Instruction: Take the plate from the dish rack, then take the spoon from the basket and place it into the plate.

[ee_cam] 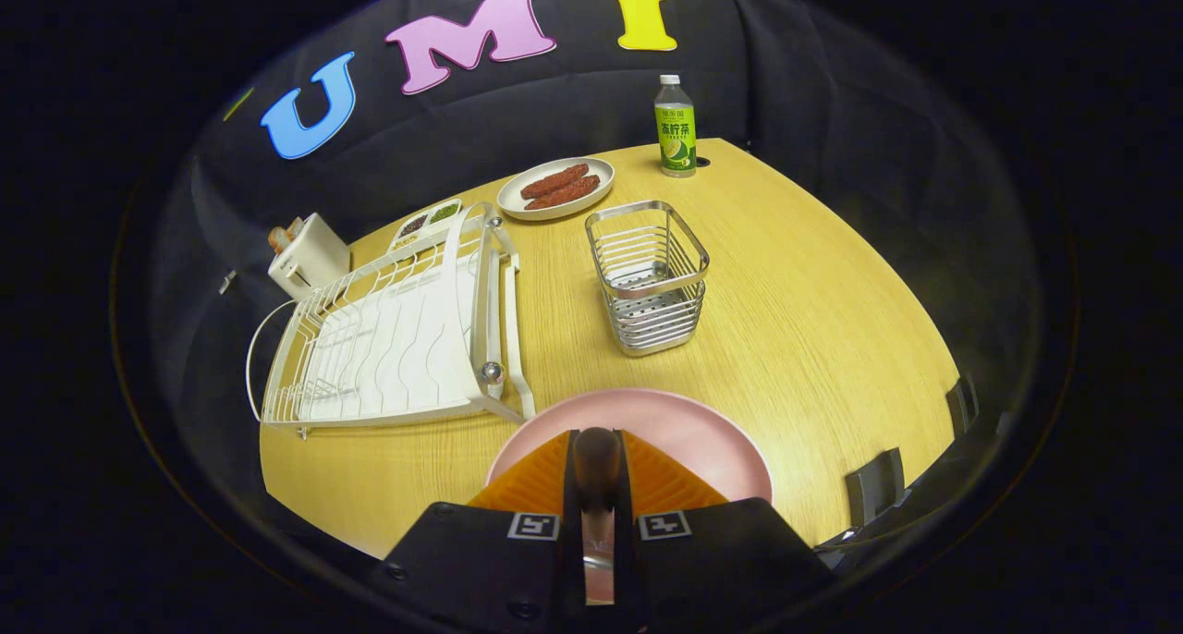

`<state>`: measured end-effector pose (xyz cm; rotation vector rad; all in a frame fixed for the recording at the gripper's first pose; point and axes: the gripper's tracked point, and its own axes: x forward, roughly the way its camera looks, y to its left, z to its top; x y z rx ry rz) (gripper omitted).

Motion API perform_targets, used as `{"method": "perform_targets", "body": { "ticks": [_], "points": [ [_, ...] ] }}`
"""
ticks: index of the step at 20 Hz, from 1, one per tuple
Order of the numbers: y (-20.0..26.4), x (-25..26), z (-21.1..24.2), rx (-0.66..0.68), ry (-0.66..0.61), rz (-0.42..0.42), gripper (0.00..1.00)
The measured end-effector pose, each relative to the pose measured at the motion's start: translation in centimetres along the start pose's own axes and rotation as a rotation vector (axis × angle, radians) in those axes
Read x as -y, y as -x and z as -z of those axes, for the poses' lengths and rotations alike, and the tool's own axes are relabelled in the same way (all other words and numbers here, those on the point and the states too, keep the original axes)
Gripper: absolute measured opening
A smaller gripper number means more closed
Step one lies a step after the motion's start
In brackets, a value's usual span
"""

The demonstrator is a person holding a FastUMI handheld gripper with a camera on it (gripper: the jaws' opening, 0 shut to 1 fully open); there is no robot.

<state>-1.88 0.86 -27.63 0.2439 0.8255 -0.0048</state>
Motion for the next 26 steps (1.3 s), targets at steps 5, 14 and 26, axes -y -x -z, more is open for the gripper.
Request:
{"method": "perform_targets", "body": {
  "ticks": [5,14,26],
  "points": [
    [0.9,0.4,-0.8,0.022,0.028,0.011,0.94],
    [9.9,0.7,-12.1,0.402,0.12,0.046,0.99],
    [25.3,-4.5,-23.6,0.892,0.157,-0.014,0.98]
  ]
}}
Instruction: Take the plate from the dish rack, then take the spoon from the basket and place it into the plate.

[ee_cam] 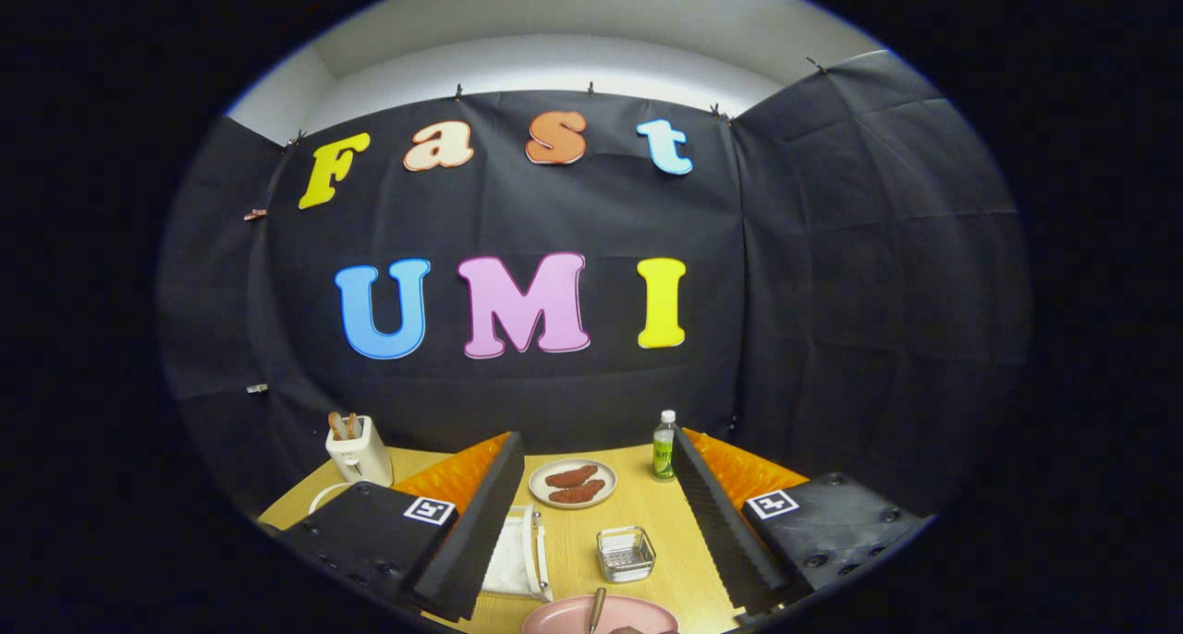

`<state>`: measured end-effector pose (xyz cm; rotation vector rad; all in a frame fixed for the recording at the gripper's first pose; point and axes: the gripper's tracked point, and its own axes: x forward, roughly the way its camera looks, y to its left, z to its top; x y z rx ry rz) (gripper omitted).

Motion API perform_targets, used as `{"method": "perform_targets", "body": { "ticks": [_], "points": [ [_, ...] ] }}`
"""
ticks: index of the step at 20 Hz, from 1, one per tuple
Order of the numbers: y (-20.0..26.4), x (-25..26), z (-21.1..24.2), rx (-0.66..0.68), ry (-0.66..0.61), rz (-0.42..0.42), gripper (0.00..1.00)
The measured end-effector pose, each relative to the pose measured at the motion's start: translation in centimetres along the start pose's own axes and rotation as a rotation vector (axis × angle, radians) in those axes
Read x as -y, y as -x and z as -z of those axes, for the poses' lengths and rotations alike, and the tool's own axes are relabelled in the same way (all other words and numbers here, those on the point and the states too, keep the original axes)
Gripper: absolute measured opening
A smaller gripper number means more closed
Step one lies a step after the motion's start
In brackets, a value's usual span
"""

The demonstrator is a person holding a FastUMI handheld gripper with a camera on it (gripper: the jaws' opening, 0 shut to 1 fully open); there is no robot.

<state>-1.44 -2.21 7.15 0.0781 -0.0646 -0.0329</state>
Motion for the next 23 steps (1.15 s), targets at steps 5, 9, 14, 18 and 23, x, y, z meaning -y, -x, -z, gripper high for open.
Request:
{"method": "perform_targets", "body": {
  "ticks": [5,9,14,18,23],
  "points": [
    [1.0,-0.7,-0.7,0.035,0.006,-0.025,0.98],
    [1.2,-1.2,0.8,0.011,-0.014,-0.034,0.98],
    [0.0,-2.2,2.7,-0.05,0.012,-0.057,0.98],
    [-0.7,-3.5,2.8,-0.067,0.007,-0.078,0.98],
    [-1.1,-5.2,2.9,-0.066,0.053,-0.113,0.98]
  ]
}}
